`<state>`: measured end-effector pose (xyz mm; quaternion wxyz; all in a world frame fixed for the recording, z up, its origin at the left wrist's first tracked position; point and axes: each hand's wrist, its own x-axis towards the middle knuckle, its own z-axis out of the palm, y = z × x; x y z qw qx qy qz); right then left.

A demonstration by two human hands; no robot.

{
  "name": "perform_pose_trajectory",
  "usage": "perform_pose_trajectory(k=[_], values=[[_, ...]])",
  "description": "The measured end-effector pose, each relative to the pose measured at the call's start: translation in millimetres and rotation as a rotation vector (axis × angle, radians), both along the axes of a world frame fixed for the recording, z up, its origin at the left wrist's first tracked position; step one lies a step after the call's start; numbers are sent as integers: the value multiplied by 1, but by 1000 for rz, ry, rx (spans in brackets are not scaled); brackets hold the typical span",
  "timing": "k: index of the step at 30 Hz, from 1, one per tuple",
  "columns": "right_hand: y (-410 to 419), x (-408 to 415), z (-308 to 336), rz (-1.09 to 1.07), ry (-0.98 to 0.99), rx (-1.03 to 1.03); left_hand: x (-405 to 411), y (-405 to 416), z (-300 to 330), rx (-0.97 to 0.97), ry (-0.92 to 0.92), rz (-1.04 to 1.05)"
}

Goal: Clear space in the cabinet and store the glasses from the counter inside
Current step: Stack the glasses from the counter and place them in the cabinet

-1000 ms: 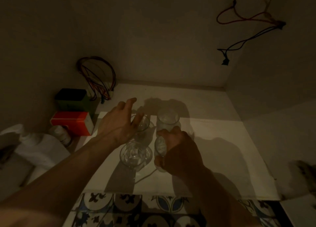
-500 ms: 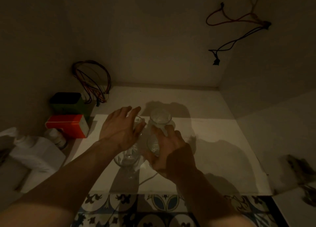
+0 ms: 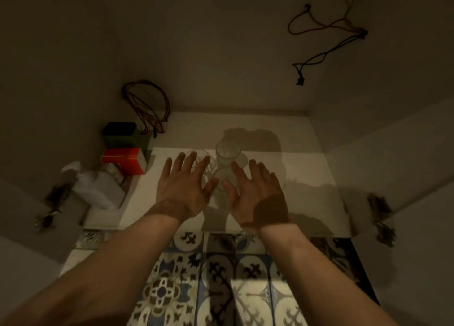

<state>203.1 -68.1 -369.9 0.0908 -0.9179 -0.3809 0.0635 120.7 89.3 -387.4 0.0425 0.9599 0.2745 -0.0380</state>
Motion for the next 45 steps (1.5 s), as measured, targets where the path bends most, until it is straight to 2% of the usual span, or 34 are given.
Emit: perform_pose_trajectory(k=[4,9,19,24,29,34,45], values=[[-23,-25,67,1,64,-83,-27,-33,55,-32,80,18],[-55,-57,182,-10,134,-226,-56,-64,161,-123,146,8],[-90,-107,451,-75,198,-201,-114,-115,425,-268,71,-36],[-101,-125,555,-94,237,-195,-133,-122,519,-375,72,-5],[-114,-137,618,-141,216,-169,-143,-137,580,-391,37,-6],[-140,-157,648,-96,180,-119,-155,-173,619,-334,-7,-28],[-223,-200,654,-39,183,-130,-220,-257,627,-280,3,-7]])
